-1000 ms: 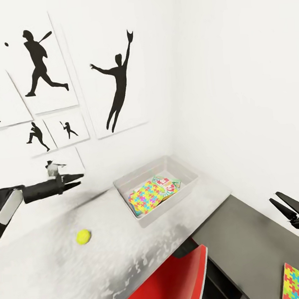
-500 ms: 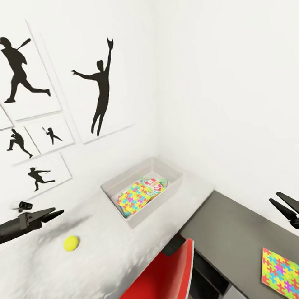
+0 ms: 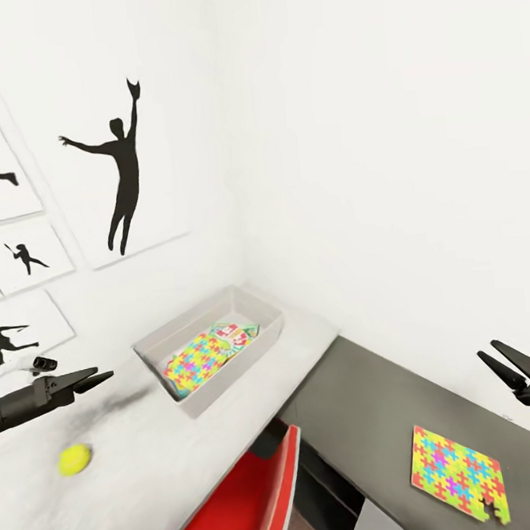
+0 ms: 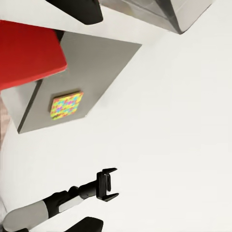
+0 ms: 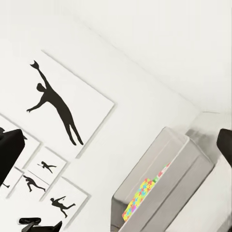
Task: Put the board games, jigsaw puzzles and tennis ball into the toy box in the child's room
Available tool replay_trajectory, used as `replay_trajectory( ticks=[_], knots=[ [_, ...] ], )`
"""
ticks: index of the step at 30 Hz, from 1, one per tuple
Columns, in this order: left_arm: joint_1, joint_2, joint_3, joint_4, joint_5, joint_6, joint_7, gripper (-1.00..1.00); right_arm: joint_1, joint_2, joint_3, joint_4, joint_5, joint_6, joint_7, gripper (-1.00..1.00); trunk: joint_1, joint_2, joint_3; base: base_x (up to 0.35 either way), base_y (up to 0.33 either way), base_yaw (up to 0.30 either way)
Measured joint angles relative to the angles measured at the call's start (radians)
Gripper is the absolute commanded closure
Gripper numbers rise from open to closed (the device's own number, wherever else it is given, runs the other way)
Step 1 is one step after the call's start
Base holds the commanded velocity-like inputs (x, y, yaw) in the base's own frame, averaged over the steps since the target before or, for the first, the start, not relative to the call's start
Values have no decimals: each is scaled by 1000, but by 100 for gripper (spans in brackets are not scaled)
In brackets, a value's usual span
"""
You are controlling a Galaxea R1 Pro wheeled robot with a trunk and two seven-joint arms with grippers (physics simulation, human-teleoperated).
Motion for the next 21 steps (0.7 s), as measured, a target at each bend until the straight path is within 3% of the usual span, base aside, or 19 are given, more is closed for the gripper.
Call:
replay_trajectory(
  ticks=[7, 21],
  knots=[
    [1, 0, 0, 0, -2, -5, -58, -100, 0, 0, 0, 1, 0, 0, 0, -100, 0, 0, 7, 0, -40, -240],
    [1, 0, 0, 0, -6, -14, -58, -100, 0, -1, -2, 2, 0, 0, 2, -100, 0, 0, 22, 0, -13, -242]
  ],
)
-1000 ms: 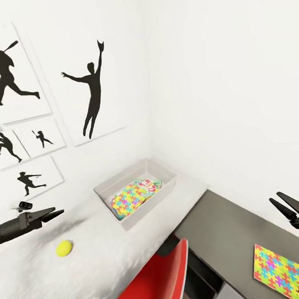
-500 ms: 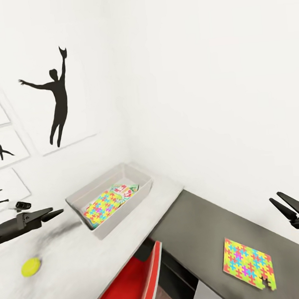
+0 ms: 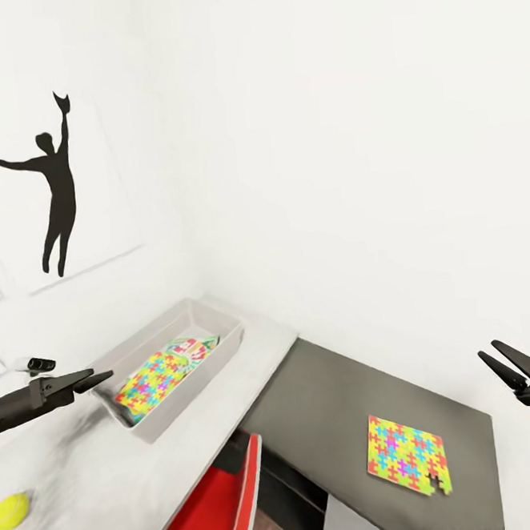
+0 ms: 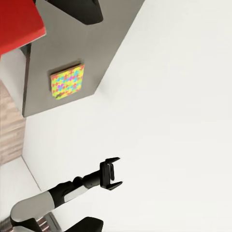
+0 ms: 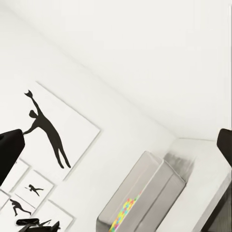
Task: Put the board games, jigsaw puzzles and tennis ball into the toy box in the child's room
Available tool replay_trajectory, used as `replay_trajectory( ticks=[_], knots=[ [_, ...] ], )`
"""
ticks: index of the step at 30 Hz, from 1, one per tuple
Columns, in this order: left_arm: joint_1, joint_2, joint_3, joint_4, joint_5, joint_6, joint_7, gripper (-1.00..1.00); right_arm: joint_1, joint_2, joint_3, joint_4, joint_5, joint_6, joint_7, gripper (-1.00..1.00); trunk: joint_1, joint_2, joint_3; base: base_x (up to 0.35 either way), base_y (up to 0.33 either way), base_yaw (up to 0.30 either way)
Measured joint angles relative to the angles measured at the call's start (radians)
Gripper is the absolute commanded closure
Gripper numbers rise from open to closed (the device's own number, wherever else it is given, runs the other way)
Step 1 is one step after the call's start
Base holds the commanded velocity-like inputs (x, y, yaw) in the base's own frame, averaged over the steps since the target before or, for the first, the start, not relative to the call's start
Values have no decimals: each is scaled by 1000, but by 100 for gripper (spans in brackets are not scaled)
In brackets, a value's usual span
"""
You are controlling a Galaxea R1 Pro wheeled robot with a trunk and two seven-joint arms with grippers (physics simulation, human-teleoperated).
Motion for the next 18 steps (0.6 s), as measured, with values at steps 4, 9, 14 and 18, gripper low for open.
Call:
replay_trajectory(
  ticks=[4, 9, 14, 18],
  knots=[
    [0, 0, 0, 0, 0, -2, 0, -100, 0, 0, 0, 0, -1, 0, 0, -100, 0, 0, 4, -47, -198, -244],
    [0, 0, 0, 0, 0, -3, 0, -100, 0, -1, 0, 0, -2, 0, 1, -100, 0, 0, 9, -48, -233, -244],
    [0, 0, 0, 0, 0, -3, 0, -100, 0, -3, 0, 0, -4, 0, 0, -100, 0, 0, 14, -7, -70, -244],
    [0, 0, 0, 0, 0, -3, 0, -100, 0, -4, 0, 1, -5, 0, 0, -100, 0, 0, 18, -1, -15, -244]
  ],
)
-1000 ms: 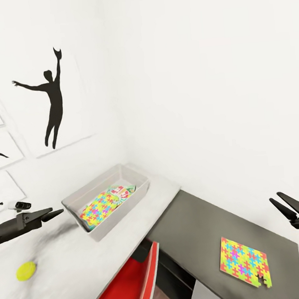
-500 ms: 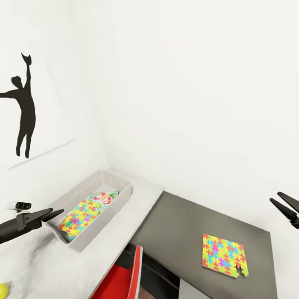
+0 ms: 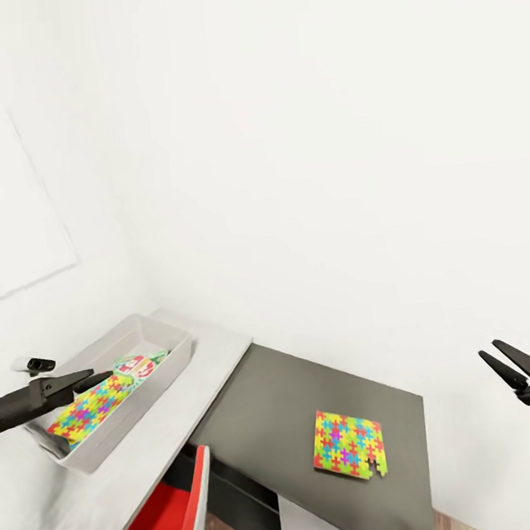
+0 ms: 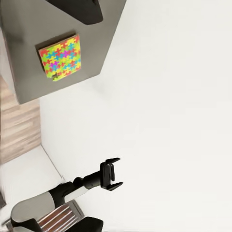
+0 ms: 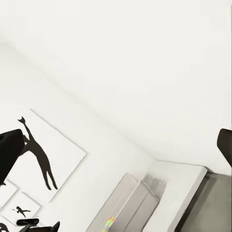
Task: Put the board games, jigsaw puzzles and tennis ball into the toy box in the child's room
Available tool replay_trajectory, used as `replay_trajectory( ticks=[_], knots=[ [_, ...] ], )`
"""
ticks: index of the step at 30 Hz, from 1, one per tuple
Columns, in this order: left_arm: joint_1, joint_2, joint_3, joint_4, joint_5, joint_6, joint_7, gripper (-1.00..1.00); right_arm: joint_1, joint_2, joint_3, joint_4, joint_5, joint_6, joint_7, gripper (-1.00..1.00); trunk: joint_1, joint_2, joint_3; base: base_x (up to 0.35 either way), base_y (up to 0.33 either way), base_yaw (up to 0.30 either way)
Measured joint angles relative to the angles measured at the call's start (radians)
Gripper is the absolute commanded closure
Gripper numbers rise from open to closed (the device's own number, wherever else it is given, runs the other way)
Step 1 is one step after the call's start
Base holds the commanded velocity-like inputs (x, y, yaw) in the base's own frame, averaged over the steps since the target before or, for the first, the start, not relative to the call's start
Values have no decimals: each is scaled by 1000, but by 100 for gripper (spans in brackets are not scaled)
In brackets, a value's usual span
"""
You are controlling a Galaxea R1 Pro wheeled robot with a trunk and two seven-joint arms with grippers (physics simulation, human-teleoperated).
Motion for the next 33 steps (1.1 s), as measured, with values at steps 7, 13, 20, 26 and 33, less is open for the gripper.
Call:
replay_trajectory(
  ticks=[7, 13, 20, 26, 33],
  knots=[
    [0, 0, 0, 0, 0, -14, 0, -100, 0, -1, 0, 2, -1, 0, 1, -100, 0, 0, 7, -140, -77, -244],
    [0, 0, 0, 0, 0, -15, 0, -100, 0, -2, 0, 4, -2, 0, 0, -100, 0, 0, 13, -243, -138, -244],
    [0, -2, 2, -12, 0, -14, 0, -100, 0, -2, 0, 6, -2, 0, 0, -100, 0, 0, 20, -54, -49, -244],
    [-16, -53, 3, -104, -6, 90, 34, -100, 0, -2, 0, 5, 2, 0, 0, -100, 0, 0, 26, -5, -4, -244],
    [-23, -327, 5, -329, 0, 282, 587, -100, 0, -2, -1, 5, 3, 0, 0, -100, 0, 0, 33, 0, 0, -244]
  ],
)
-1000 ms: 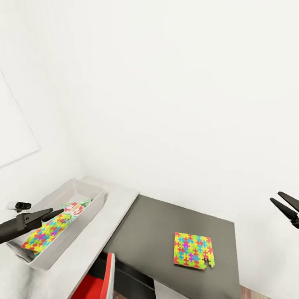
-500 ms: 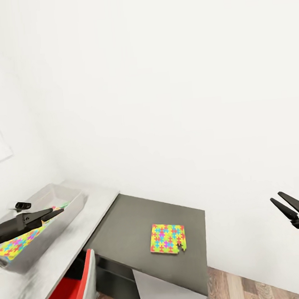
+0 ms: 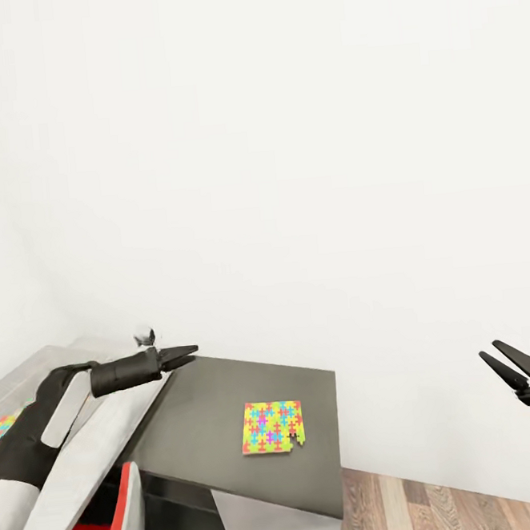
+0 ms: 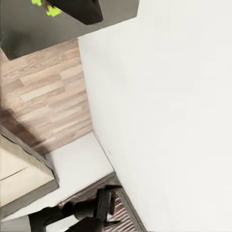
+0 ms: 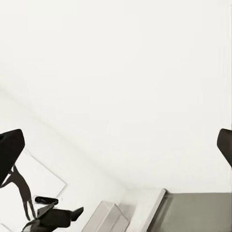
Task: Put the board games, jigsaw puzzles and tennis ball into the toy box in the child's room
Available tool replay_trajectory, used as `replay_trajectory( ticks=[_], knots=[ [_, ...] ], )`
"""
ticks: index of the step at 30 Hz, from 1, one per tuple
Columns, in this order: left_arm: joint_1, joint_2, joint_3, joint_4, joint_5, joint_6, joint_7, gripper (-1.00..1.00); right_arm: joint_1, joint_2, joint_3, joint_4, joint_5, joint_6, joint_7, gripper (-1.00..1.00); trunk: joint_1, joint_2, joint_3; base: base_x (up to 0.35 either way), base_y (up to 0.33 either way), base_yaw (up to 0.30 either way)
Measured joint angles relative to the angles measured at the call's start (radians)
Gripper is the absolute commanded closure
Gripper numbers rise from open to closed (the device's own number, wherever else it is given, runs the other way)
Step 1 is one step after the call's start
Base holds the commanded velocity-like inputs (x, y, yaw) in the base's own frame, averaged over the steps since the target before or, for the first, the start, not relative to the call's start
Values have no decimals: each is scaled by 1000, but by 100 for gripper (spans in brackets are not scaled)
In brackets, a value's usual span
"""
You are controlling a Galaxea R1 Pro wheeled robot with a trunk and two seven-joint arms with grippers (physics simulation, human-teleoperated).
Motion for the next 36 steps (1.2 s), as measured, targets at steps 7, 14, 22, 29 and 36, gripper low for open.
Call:
replay_trajectory(
  ticks=[7, 14, 22, 29, 36],
  knots=[
    [13, -138, -11, -21, -7, -46, 231, -100, 0, 0, -3, 2, 1, -1, 0, -100, 0, 0, 7, 0, 0, -244],
    [17, -147, -17, -33, -38, -96, 332, -100, 0, 2, -2, 1, 3, -2, -1, -100, 0, 0, 14, 0, 0, -244],
    [17, -154, -14, -37, -34, -87, 766, -100, 0, 11, -2, 5, 7, -15, -9, -100, 0, 0, 19, 0, 0, -135],
    [17, -192, -13, -36, -45, -82, 1044, -100, 0, 15, 7, 4, 106, -11, -87, -100, 0, 0, 20, 0, 0, -7],
    [17, -196, -13, -29, -46, -80, 1064, -100, -1, 14, 34, 2, 130, -5, -107, -100, 0, 0, 20, 0, 0, 0]
  ],
)
